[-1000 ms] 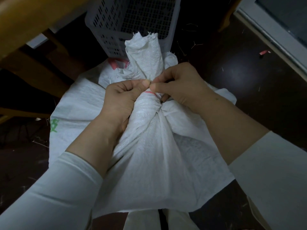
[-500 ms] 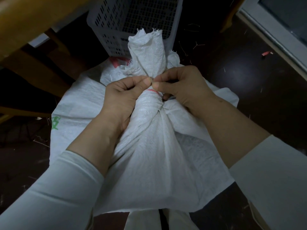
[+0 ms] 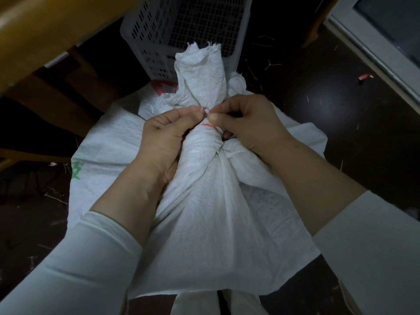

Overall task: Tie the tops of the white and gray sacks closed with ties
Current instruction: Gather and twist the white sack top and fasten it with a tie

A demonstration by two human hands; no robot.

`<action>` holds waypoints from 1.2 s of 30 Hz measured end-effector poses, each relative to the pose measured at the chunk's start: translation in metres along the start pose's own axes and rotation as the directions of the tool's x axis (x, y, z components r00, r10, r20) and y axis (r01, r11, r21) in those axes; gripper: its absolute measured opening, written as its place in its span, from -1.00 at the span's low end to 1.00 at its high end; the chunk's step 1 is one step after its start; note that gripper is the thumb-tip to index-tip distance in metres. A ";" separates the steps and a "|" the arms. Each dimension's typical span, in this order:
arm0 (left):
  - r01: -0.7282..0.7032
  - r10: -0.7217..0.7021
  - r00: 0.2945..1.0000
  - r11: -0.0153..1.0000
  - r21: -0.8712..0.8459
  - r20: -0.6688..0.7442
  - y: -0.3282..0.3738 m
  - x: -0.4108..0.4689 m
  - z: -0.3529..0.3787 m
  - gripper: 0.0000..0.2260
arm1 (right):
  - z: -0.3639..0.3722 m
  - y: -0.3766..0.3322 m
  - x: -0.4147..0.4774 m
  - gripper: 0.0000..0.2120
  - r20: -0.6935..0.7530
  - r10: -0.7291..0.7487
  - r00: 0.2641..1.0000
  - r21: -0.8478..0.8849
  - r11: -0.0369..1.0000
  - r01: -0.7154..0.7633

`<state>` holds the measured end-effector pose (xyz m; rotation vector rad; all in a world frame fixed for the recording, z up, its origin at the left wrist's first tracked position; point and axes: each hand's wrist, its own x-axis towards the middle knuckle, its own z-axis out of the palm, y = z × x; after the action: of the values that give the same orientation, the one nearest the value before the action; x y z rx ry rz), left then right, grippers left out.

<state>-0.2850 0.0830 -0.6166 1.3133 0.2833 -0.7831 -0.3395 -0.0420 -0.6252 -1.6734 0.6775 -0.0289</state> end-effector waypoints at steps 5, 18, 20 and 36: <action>-0.074 0.074 0.997 0.996 0.056 -0.002 0.003 -0.001 -0.001 -0.91 | 0.006 0.000 0.005 -0.87 -0.049 -0.028 0.998 -0.060 0.998 0.025; -0.206 0.232 0.973 0.868 0.451 -0.001 0.012 0.014 -0.001 -0.96 | 0.020 0.001 0.010 -0.88 -0.201 -0.108 0.974 -0.154 0.985 0.078; -0.217 0.243 0.970 0.853 0.474 0.007 0.013 0.014 0.000 -0.97 | 0.021 0.000 0.009 -0.89 -0.219 -0.118 0.969 -0.177 0.981 0.080; -0.245 0.305 0.952 0.785 0.569 -0.011 0.014 0.023 0.002 -0.94 | 0.029 -0.002 0.010 -0.88 -0.277 -0.241 0.930 -0.345 0.928 0.137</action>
<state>-0.2597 0.0737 -0.6197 1.9103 -0.0785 -0.5613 -0.3196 -0.0204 -0.6331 -2.0723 0.7847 -0.3502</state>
